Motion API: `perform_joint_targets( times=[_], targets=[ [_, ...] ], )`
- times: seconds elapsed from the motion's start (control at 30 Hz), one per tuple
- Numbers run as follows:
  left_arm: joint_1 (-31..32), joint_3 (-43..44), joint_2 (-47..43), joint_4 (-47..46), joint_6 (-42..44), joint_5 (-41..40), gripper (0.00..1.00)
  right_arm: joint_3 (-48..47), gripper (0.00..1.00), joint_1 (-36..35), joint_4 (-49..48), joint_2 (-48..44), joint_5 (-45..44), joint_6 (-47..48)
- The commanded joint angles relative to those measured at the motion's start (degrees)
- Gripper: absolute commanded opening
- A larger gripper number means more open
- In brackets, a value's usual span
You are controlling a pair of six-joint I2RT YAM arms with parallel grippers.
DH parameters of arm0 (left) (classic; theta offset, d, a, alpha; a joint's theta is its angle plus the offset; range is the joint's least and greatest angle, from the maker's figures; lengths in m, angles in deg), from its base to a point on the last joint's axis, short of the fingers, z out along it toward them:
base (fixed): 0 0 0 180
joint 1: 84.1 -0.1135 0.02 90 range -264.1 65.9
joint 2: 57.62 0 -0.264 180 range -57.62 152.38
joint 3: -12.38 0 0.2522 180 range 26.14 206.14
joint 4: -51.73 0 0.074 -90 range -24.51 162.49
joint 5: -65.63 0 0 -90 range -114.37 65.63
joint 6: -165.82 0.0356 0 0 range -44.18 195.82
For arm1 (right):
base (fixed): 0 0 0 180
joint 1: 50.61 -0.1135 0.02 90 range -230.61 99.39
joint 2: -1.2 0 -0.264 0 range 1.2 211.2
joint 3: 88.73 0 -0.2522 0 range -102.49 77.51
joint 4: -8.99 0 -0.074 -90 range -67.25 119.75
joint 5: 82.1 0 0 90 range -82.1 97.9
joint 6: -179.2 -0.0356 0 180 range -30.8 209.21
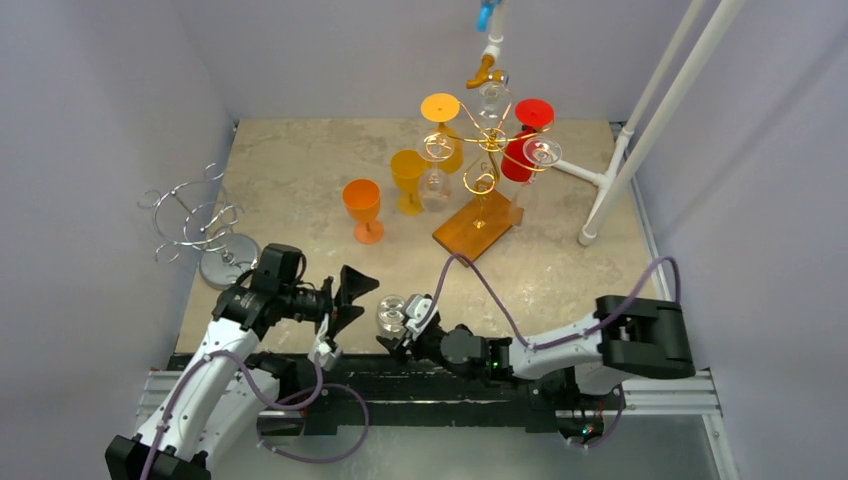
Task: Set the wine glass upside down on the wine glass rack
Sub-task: Pick up the wine glass at the center of the board, then place the wine glass at the wine rack.
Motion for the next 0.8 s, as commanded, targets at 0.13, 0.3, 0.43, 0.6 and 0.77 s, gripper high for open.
perform_joint_targets(
  times=[0.13,0.3,0.43,0.6,0.77],
  targets=[
    [0.3,7.4,-5.2,-17.5,-15.8,1.8,0.68,-18.0,0.16,3.4,40.6,-16.4,23.1,-4.0],
    [0.3,9.8,-8.5,-21.5,-26.5,-6.5,0.75,-22.4,0.13,4.8,51.7,-21.0,28.0,-5.3],
    [0.3,12.0,-9.6,-23.4,-34.0,-8.4,0.84,-26.3,0.13,5.3,58.0,-21.8,32.3,-7.0],
    [0.3,19.2,-8.3,-5.4,-22.0,-2.6,0.9,-32.3,0.12,6.6,63.4,-21.2,35.0,-7.7],
    [0.3,25.1,-5.5,14.3,-10.0,-1.9,0.94,-37.1,0.07,8.3,65.3,-21.0,38.0,-8.7]
  ],
)
